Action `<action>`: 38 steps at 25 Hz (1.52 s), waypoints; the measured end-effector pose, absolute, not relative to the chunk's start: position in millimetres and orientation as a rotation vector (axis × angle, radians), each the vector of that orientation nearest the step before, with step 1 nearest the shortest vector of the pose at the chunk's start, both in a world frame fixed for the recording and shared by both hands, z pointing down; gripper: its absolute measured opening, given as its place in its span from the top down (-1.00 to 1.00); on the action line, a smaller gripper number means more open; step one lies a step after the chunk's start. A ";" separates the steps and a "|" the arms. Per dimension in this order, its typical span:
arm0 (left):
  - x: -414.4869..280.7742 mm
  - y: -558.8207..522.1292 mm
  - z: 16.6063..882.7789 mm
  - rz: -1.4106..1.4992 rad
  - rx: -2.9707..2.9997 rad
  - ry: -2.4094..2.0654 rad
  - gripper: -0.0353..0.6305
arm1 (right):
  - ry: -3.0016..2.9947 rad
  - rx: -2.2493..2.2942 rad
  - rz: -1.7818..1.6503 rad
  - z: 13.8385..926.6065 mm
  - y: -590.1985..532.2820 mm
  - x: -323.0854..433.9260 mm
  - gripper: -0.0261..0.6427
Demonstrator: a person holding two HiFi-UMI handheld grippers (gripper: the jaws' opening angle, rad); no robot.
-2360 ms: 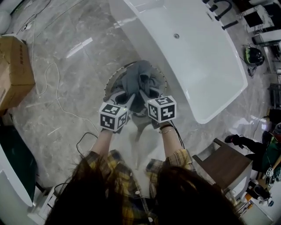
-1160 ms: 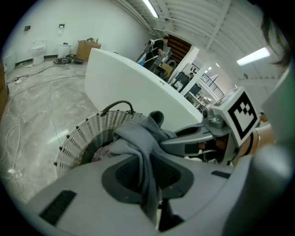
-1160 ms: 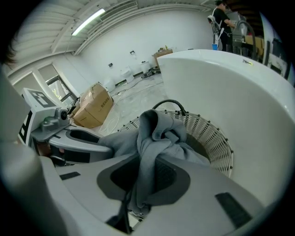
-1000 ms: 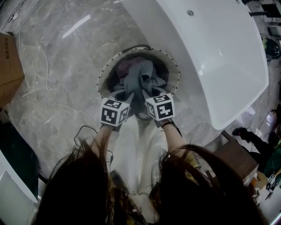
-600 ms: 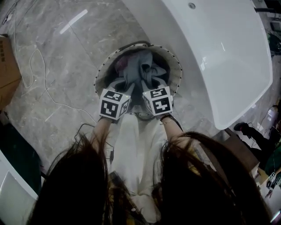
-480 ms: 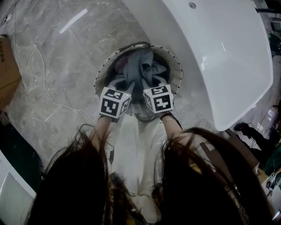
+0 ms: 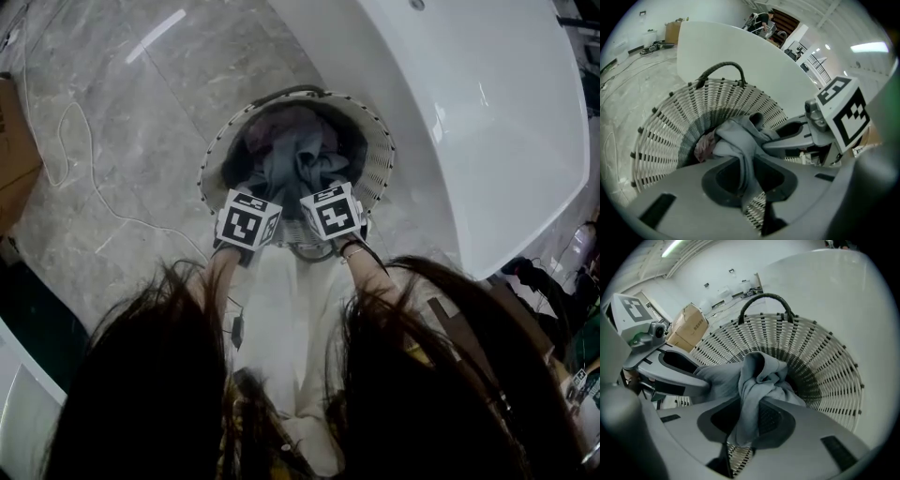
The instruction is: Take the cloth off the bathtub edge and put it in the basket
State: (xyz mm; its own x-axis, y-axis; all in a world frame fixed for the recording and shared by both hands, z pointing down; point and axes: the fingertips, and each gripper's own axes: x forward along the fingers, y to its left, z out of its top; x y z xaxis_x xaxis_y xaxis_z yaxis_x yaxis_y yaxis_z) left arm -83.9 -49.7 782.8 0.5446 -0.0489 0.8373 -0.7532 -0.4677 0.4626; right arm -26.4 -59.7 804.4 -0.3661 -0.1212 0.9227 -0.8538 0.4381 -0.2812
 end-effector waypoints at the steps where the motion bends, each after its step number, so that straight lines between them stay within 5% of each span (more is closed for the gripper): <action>1: -84.1 -47.1 784.2 0.989 1.877 -0.651 0.70 | -1.767 0.835 1.016 807.9 -55.9 -25.7 0.63; 10: -89.6 -41.0 793.2 1.027 1.824 -0.684 0.70 | -1.719 0.845 1.067 815.2 -46.4 -19.7 0.58; 14: -85.3 -35.9 793.3 1.039 1.795 -0.654 0.43 | -1.697 0.823 1.086 813.4 -42.6 -13.6 0.53; 38: -73.1 -66.3 681.7 1.004 1.973 -0.780 0.43 | -1.760 0.929 0.968 700.7 -60.0 1.8 0.53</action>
State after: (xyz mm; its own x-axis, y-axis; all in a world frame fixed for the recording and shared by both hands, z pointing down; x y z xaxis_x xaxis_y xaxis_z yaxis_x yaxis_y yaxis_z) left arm -73.1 -66.3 681.7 0.5012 -0.1696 0.8485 -0.7803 -0.5125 0.3585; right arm 1.8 -60.0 700.7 -0.3172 -0.1836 0.9304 -0.8841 0.4122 -0.2201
